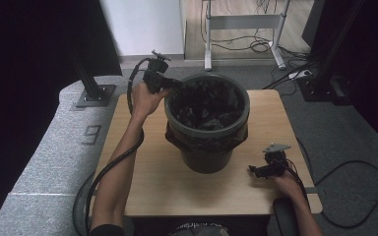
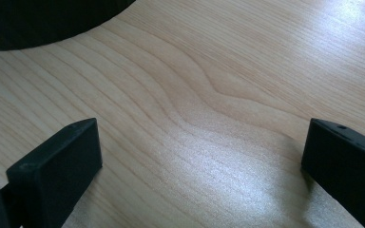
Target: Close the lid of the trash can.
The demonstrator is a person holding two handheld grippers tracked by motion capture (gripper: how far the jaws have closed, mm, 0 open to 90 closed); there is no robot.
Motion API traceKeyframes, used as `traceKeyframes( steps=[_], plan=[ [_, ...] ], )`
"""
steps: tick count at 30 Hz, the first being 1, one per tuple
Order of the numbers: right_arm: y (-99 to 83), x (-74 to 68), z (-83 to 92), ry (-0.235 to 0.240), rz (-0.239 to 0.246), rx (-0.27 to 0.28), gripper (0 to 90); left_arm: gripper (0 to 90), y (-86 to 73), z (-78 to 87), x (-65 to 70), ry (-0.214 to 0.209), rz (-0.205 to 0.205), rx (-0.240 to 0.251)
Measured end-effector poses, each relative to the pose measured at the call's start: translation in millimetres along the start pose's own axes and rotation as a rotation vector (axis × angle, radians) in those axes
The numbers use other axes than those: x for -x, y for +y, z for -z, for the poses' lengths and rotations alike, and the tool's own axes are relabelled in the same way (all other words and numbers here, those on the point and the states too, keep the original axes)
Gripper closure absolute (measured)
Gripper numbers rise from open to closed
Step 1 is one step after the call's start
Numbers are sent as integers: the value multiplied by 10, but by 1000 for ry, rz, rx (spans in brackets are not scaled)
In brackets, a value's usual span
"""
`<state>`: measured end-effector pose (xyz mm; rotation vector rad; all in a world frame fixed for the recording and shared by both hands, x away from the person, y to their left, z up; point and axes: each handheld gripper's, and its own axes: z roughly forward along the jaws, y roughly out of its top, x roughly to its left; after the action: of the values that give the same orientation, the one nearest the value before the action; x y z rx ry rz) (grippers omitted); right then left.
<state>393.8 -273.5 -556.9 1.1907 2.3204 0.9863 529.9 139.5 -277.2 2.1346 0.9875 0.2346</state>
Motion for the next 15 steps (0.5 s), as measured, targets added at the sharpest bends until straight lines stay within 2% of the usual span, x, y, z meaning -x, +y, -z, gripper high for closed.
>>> traceKeyframes(
  steps=[4,7,11,15],
  plan=[
    [21,9,45,46,-14,-4,0,789,8,-21,32,32,-18,-13],
    [112,5,169,55,-18,44,0,787,-1,-43,42,41,-30,-19],
    [425,-5,521,98,-20,153,0,786,-9,-54,57,52,-37,-23],
    [819,-43,917,129,34,222,0,785,6,-67,92,75,-56,-42]
  ],
)
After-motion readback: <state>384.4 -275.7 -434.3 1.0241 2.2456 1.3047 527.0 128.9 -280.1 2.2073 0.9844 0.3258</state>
